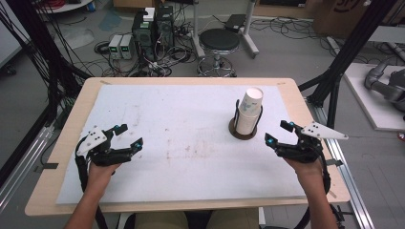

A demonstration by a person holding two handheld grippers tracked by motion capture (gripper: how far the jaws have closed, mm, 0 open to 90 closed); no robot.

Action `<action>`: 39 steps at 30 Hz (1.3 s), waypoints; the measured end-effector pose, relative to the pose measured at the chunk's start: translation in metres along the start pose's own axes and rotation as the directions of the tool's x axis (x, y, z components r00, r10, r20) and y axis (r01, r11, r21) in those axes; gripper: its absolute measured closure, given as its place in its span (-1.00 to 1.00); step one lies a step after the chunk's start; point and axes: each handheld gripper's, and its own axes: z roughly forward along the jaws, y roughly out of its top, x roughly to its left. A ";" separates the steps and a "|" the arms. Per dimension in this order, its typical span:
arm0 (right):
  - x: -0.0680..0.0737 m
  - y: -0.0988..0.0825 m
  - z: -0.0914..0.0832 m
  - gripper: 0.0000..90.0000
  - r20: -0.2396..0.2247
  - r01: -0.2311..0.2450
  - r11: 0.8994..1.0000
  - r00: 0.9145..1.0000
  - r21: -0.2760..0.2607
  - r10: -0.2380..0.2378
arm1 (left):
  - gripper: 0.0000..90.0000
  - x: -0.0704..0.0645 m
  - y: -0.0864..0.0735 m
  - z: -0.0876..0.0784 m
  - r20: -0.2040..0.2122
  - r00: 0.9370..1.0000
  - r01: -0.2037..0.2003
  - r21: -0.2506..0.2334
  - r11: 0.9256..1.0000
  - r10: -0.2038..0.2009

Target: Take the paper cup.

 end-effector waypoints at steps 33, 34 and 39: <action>-0.041 0.071 0.107 -0.56 0.013 0.002 0.985 1.000 0.174 -0.005 | -0.64 -0.001 -0.002 0.006 0.027 1.000 0.009 0.013 1.000 -0.010; -0.042 0.072 0.110 -0.55 0.012 0.007 0.984 1.000 0.179 -0.009 | -0.64 -0.002 -0.002 0.006 0.027 1.000 0.009 0.013 1.000 -0.010; -0.042 0.077 0.114 -0.40 -0.007 0.021 0.982 1.000 0.187 -0.020 | -0.64 -0.001 -0.003 0.006 0.025 1.000 0.012 0.013 1.000 -0.013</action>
